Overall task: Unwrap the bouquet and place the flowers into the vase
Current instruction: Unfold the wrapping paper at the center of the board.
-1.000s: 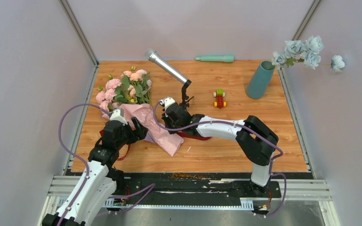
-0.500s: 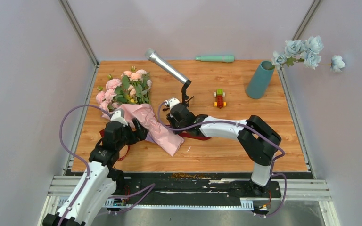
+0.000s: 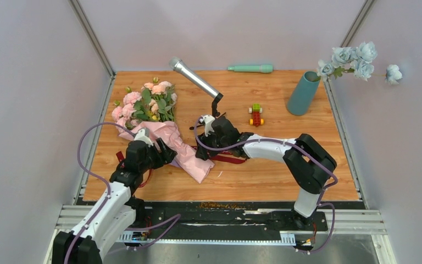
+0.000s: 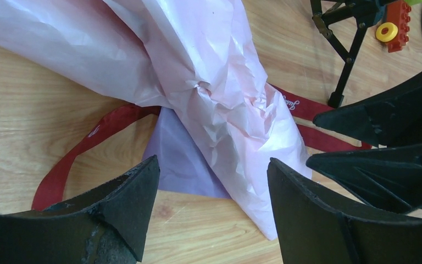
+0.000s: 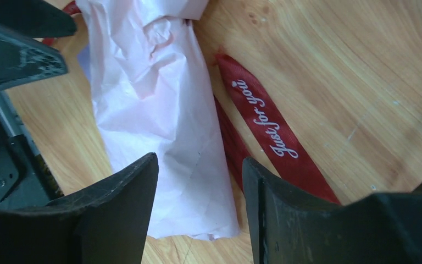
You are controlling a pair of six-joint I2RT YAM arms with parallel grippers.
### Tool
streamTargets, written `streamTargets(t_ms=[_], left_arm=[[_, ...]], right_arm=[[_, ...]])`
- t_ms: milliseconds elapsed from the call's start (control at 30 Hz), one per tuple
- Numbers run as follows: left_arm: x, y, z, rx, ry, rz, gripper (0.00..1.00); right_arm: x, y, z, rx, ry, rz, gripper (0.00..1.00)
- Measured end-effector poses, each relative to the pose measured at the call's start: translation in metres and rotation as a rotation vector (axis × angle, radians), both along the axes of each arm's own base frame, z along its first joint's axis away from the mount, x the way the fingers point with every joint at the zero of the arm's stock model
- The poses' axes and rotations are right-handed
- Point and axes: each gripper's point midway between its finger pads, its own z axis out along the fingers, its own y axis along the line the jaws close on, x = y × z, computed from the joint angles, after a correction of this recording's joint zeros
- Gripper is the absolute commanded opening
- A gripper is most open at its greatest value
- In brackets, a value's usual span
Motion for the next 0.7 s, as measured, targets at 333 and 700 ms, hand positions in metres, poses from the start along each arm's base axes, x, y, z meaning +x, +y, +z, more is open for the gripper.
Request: streamTargets(t_ms=[333, 700], left_arm=[[0.014, -0.008, -0.008, -0.059, -0.007, 0.017, 0.64], [0.022, -0.009, -0.028, -0.076, 0.021, 0.047, 0.28]], right_arm=[[-0.004, 0.017, -0.012, 0.053, 0.072, 0.094, 0.37], [-0.006, 0.027, -0.001, 0.088, 0.081, 0.143, 0.0]])
